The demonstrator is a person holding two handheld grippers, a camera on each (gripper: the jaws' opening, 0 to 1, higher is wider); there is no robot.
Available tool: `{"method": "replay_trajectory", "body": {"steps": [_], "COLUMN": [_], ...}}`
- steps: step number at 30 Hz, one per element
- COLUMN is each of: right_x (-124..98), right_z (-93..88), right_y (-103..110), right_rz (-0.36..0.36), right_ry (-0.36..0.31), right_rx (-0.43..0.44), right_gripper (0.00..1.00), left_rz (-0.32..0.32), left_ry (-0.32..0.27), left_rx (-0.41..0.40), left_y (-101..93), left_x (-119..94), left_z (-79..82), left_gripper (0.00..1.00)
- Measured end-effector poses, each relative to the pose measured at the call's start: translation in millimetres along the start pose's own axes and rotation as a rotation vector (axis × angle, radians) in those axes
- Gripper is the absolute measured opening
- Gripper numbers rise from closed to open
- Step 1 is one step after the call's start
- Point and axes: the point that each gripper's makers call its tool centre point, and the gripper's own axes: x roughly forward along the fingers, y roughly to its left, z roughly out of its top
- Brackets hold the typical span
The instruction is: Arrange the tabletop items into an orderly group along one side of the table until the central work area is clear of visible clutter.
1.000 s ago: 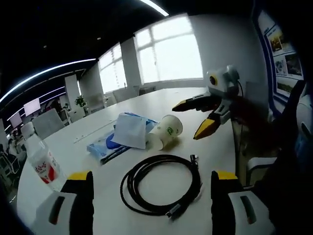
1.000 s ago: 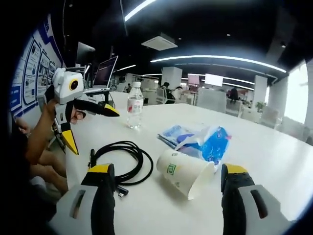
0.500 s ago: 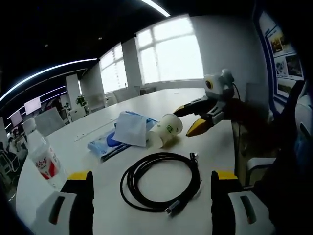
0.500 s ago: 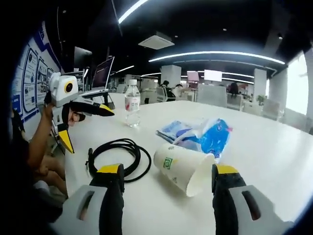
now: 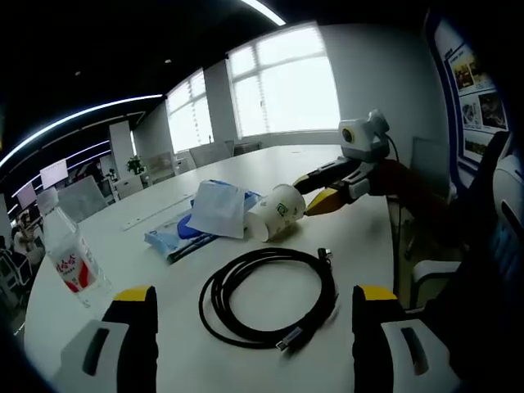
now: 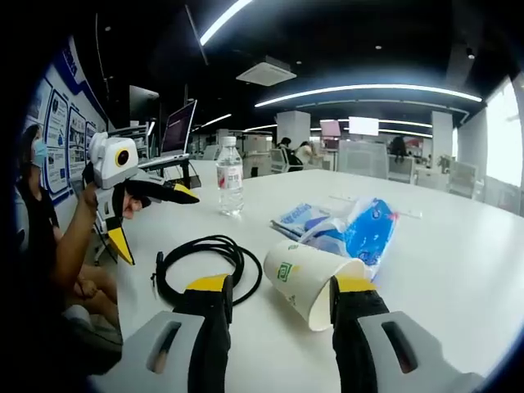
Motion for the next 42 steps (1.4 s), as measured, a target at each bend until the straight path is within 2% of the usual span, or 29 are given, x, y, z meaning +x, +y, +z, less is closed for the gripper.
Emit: {"method": "replay_trajectory", "body": {"steps": [10, 28, 42], "right_x": [-1, 2, -3], "right_z": [-3.2, -13.8, -8.6], "right_y": [2, 0, -4], "right_rz": [0.011, 0.021, 0.008], "right_ry": [0.005, 0.025, 0.004], "right_rx": [-0.007, 0.0, -0.023], "right_gripper": [0.3, 0.18, 0.02], "left_rz": [-0.006, -0.007, -0.007], "left_ry": [0.011, 0.016, 0.018], "left_rx": [0.0, -0.004, -0.009], "left_y": [-1.4, -2.6, -3.8], "left_x": [0, -2, -4], "left_z": [-3.5, -6.4, -8.5], "left_gripper": [0.97, 0.96, 0.96]}}
